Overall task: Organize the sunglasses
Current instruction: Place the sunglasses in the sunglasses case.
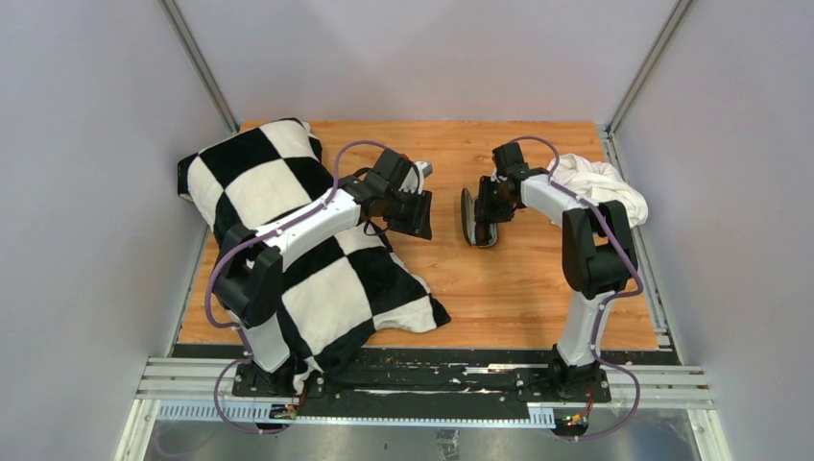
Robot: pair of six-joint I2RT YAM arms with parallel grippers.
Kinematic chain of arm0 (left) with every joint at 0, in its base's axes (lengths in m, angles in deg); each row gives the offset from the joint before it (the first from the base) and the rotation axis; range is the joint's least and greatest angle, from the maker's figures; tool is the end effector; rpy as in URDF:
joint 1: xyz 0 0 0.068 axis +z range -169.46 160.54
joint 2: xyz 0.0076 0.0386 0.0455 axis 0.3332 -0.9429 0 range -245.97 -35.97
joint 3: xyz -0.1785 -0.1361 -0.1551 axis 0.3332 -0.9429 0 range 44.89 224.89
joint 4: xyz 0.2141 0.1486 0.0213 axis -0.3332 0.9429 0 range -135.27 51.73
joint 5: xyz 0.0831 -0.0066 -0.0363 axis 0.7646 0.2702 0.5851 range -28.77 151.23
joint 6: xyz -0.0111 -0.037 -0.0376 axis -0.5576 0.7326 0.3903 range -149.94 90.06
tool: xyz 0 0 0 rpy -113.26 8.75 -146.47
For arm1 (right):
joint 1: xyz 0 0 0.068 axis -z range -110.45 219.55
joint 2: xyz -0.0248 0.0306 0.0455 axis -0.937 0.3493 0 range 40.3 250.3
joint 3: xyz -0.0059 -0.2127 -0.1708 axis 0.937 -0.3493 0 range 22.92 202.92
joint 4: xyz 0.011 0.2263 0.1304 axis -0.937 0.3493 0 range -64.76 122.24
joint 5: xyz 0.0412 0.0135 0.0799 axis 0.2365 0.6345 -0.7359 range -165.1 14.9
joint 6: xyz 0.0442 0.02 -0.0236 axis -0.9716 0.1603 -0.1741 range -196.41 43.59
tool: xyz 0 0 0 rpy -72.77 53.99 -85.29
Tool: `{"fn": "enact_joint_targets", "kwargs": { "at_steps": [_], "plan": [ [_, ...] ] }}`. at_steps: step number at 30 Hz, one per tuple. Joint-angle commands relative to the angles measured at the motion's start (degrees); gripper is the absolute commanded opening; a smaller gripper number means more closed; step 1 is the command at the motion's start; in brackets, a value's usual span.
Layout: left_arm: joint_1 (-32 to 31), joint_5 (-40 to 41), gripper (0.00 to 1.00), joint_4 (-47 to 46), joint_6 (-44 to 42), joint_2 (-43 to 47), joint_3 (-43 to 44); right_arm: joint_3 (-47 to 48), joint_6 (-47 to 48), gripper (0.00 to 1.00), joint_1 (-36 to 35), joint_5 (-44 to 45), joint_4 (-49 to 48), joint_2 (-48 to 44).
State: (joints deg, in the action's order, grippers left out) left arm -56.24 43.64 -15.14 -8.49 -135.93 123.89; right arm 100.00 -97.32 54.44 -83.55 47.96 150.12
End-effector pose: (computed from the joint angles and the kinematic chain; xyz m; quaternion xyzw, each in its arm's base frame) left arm 0.3009 -0.2385 0.2580 0.1747 0.9167 -0.2861 0.2174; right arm 0.3944 0.1120 0.1899 0.0263 0.9522 0.1584 0.2598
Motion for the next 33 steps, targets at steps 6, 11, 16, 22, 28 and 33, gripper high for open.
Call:
{"fn": "enact_joint_targets", "kwargs": {
  "at_steps": [6, 11, 16, 22, 28, 33],
  "plan": [
    [0.3, -1.5, 0.46, -0.2, -0.6, 2.3, -0.5, -2.8, -0.9, 0.46, -0.8, 0.4, 0.5, -5.9],
    [0.3, -2.0, 0.47, -0.3, -0.5, 2.3, -0.1, -3.6, -1.0, 0.46, -0.7, 0.5, 0.5, -7.8],
    [0.4, -2.2, 0.46, -0.3, -0.1, 1.6, 0.0, -4.6, -1.1, 0.47, -0.5, 2.4, 0.4, -10.3],
    [0.4, -2.8, 0.47, -2.1, 1.5, 0.2, 0.6, -6.1, -2.0, 0.45, 1.1, 3.3, -1.1, -11.3],
    [0.4, -3.5, 0.47, -1.5, 1.6, -7.0, 6.5, -6.8, -2.4, 0.40, 2.9, 0.2, -2.4, -10.4],
    [0.6, -5.4, 0.46, -2.5, 3.6, -12.9, 12.1, -7.7, -2.9, 0.35, 3.8, -1.2, -3.2, -9.9]
  ]
}}
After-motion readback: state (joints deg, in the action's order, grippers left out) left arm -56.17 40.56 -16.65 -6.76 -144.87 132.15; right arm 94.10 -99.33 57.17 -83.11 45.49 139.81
